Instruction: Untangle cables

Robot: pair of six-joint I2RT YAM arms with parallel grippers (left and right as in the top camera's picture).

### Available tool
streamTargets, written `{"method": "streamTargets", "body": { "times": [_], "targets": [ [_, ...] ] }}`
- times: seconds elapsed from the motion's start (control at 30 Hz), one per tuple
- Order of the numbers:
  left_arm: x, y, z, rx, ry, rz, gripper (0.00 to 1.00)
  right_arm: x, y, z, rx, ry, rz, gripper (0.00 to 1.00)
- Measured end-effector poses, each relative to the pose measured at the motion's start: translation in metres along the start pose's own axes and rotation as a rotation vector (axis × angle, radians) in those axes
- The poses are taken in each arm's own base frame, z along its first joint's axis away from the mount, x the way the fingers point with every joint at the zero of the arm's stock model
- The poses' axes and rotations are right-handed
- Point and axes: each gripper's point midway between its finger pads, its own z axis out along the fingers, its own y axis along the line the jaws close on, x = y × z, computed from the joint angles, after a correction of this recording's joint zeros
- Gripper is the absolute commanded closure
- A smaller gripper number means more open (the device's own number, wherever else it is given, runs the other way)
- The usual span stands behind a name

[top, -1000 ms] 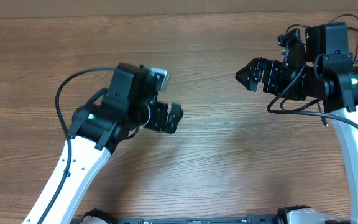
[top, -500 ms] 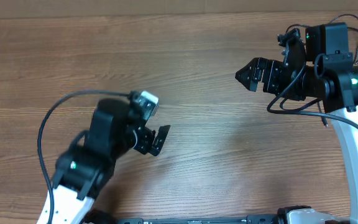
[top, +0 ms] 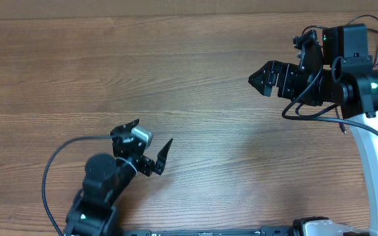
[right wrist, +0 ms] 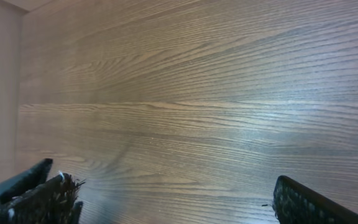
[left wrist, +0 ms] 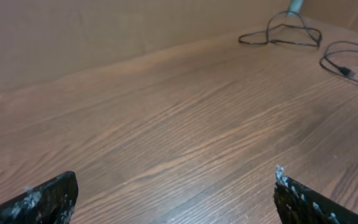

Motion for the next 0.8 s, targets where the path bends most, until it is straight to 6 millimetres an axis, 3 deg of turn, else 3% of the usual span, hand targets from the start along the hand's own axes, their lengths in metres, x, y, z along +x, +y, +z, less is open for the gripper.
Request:
{"method": "streamTargets", "body": {
  "times": [0.13,0.37,0.8],
  "targets": [
    [0.009,-0.004,-0.003,0.012,-0.049,0.012,0.01,0.000,0.000,0.000,0.000,0.000,0.000,0.00],
    [-0.001,-0.003,-0.013,-0.010,-0.177,0.041,0.00,0.000,0.000,0.000,0.000,-0.001,0.000,0.00],
    [-0.004,0.036,-0.041,-0.202,-0.330,0.063,0.00,0.000,0.000,0.000,0.000,0.000,0.000,0.00]
  ]
}}
